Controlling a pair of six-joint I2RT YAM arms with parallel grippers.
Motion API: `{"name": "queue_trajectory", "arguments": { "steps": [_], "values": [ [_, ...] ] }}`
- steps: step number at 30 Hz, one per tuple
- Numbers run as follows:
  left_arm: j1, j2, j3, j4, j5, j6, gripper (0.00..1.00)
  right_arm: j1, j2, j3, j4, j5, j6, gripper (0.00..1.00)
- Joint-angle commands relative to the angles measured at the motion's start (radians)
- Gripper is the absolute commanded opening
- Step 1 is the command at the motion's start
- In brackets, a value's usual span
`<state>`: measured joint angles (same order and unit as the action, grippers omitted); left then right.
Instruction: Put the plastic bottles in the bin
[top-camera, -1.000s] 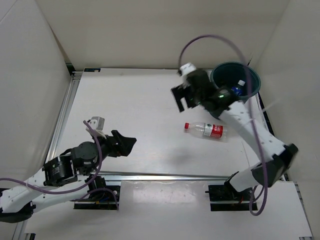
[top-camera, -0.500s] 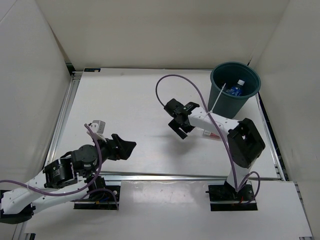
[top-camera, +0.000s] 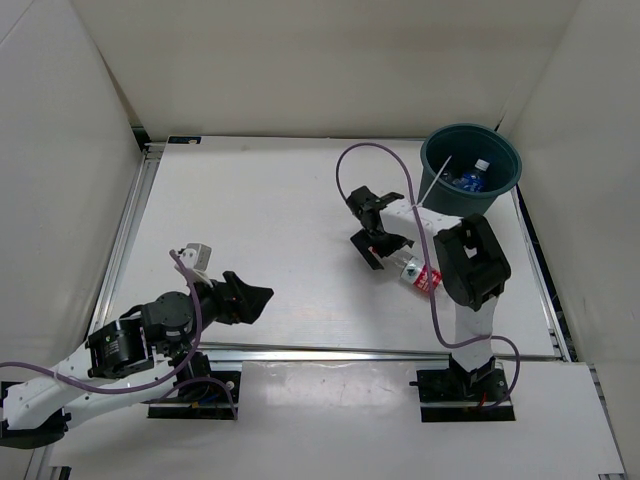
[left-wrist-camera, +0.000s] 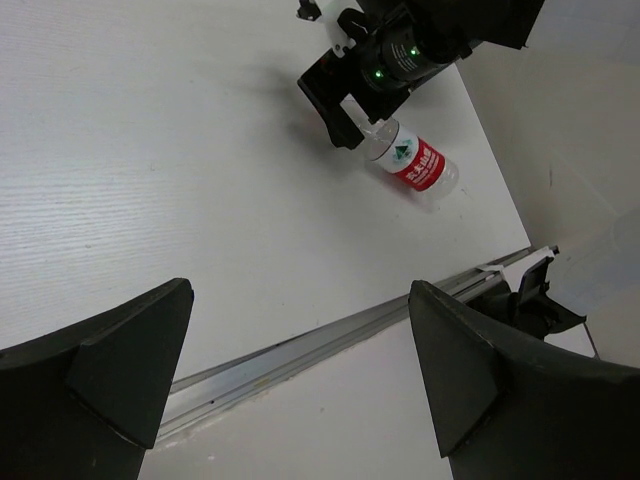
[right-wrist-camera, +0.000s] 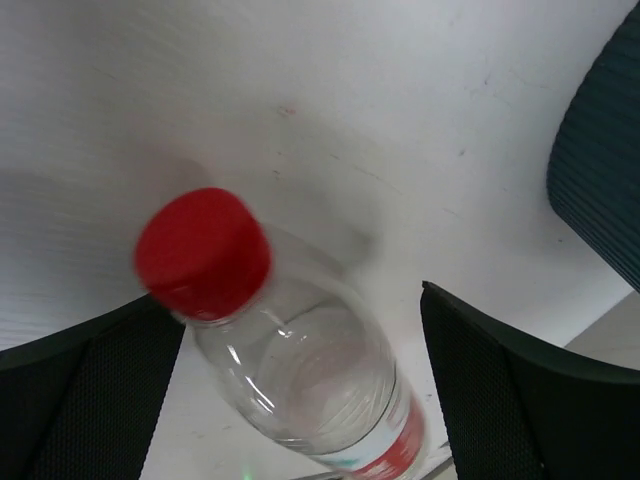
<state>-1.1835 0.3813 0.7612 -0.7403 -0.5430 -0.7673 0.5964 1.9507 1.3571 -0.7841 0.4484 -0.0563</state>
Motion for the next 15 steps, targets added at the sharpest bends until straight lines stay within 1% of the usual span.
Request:
{"name": "queue_trajectory", "arguments": {
  "steps": [1,3,6,7,8,9,10,12,13,15],
  "values": [
    [-0.005,-0.004,0.004,0.001,0.021,-0.001,1.0,0.005,0.025,0.057,0.014,-0.054,0.022,0.99],
    [-0.005,-0.004,0.013,0.001,0.021,-0.001,1.0,0.014,0.05,0.057,-0.007,-0.065,0.039,0.98],
    [-0.005,-0.004,0.023,0.001,0.021,0.008,1.0,0.014,0.069,0.057,-0.047,-0.074,0.102,0.87],
    [-0.005,-0.004,0.023,0.001,0.021,0.008,1.0,0.014,0.07,0.057,-0.059,-0.083,0.137,0.69],
    [-0.005,-0.004,0.032,0.001,0.021,0.008,1.0,0.014,0.08,0.057,-0.069,-0.092,0.154,0.59],
    [-0.005,-0.004,0.032,0.001,0.021,0.008,1.0,0.014,0.08,0.057,-0.082,-0.093,0.171,0.53],
    [-0.005,-0.004,0.032,0.001,0.021,0.017,1.0,0.014,0.08,0.047,-0.083,-0.102,0.196,0.44],
    [-0.005,-0.004,0.043,0.001,0.021,0.017,1.0,0.014,0.08,0.036,-0.092,-0.12,0.219,0.33],
    [-0.005,-0.004,0.043,0.001,0.021,0.017,1.0,0.014,0.07,0.036,-0.104,-0.143,0.234,0.24],
    [-0.005,-0.004,0.052,0.001,0.012,0.017,1.0,0.032,0.027,0.036,-0.131,-0.155,0.272,0.2]
  ]
}}
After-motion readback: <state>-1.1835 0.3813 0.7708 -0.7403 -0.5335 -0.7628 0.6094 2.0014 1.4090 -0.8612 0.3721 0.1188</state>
